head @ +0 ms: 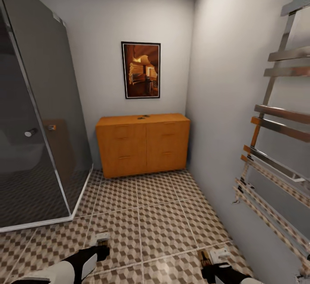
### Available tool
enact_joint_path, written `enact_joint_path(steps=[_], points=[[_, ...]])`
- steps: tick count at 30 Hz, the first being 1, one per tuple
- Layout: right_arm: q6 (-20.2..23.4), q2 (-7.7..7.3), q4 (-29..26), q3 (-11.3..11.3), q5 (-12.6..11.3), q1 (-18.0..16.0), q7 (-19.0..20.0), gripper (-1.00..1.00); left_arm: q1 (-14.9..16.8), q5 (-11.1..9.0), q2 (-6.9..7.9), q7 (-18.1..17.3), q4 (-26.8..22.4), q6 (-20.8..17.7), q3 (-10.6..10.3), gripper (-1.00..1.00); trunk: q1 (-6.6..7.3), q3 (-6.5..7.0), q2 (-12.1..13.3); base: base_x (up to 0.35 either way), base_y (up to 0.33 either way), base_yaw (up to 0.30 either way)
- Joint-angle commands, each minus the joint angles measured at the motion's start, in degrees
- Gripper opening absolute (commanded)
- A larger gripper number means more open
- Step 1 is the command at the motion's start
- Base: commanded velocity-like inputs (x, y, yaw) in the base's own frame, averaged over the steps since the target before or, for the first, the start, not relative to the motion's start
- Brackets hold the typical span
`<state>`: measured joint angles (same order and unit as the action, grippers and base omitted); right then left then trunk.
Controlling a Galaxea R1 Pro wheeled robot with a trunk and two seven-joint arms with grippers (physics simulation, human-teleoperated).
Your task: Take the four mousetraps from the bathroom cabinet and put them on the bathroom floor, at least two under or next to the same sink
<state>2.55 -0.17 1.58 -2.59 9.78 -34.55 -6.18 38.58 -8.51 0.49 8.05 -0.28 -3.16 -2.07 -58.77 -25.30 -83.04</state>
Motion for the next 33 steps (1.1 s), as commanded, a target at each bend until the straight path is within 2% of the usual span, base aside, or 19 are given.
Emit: enact_joint_path(steps=[1,7,14,30,33], points=[[-0.01,0.00,0.12,-0.22,0.50,0.32,-0.19,-1.00,-0.26,-0.37,-0.27,0.62,-0.04,-0.05,-0.30,-1.00,0.04,-0.04,-0.04,-0.344,-0.082,0.000],[-1.85,-0.32,0.25,-0.29,0.00,2.00,-0.40,-1.00,-3.56,-0.39,-0.91,1.73,0.01,2.58,-0.30,-1.00,0.04,-0.04,-0.04,-0.344,-0.082,0.000],[-2.58,-0.33,0.32,-0.31,-0.11,2.11,-0.65,-1.00,-5.38,-0.27,-1.16,1.79,0.02,4.94,-0.37,-1.00,0.04,-0.04,-0.04,-0.344,-0.082,0.000],[-1.94,-0.09,0.32,-0.31,-0.11,3.26,-0.11,-1.00,-7.07,-0.01,-1.60,1.71,0.02,5.36,-0.39,-1.00,0.04,-0.04,-0.04,-0.343,-0.031,0.000],[-1.93,-0.07,0.33,-0.31,-0.11,3.26,-0.06,-1.00,-7.10,-0.01,-1.92,1.71,0.02,5.48,-0.39,-1.00,0.04,-0.04,-0.04,-0.140,0.014,0.000]])
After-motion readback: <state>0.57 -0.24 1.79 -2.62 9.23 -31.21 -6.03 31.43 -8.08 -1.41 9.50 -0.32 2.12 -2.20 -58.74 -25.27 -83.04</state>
